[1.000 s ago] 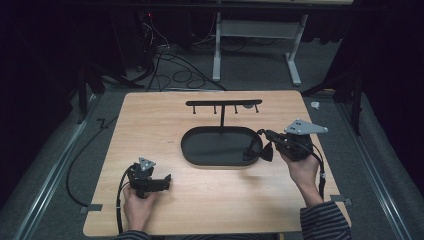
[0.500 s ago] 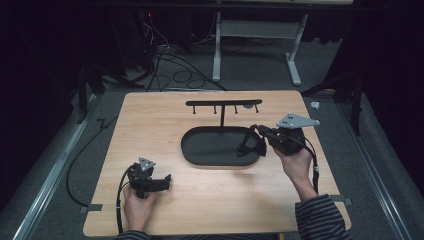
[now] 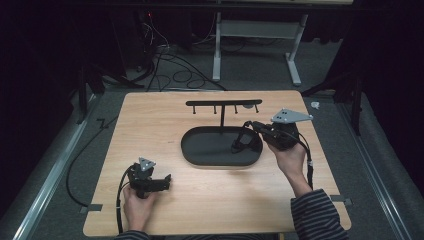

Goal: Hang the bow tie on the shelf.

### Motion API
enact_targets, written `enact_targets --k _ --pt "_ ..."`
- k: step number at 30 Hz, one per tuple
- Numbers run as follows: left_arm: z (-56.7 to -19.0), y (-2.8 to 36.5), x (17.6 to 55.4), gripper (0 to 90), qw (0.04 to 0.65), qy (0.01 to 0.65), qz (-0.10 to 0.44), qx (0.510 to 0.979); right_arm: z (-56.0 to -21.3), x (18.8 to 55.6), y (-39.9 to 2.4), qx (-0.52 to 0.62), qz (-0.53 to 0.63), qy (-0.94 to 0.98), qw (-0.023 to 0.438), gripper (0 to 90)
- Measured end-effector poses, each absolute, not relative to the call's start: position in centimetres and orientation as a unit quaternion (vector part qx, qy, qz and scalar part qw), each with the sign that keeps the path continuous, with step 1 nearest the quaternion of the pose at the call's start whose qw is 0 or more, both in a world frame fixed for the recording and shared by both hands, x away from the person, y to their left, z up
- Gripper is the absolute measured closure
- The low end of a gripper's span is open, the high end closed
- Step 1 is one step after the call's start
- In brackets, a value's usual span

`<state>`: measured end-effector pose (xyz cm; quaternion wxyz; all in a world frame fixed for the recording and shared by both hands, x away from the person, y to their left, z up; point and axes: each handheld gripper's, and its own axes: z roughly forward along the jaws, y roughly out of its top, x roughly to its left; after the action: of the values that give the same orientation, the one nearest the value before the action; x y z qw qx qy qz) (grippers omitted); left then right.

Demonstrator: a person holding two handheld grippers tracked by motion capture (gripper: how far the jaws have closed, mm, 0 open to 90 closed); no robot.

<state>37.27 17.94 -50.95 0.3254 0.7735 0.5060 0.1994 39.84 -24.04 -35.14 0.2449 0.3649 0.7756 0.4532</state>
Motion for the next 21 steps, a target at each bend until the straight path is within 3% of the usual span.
enact_targets --k 21 --pt "-50.9 17.9 37.3 2.6 0.325 0.507 0.201 0.772 -34.3 41.6 -22.8 0.364 0.46 0.774 0.237 89.1"
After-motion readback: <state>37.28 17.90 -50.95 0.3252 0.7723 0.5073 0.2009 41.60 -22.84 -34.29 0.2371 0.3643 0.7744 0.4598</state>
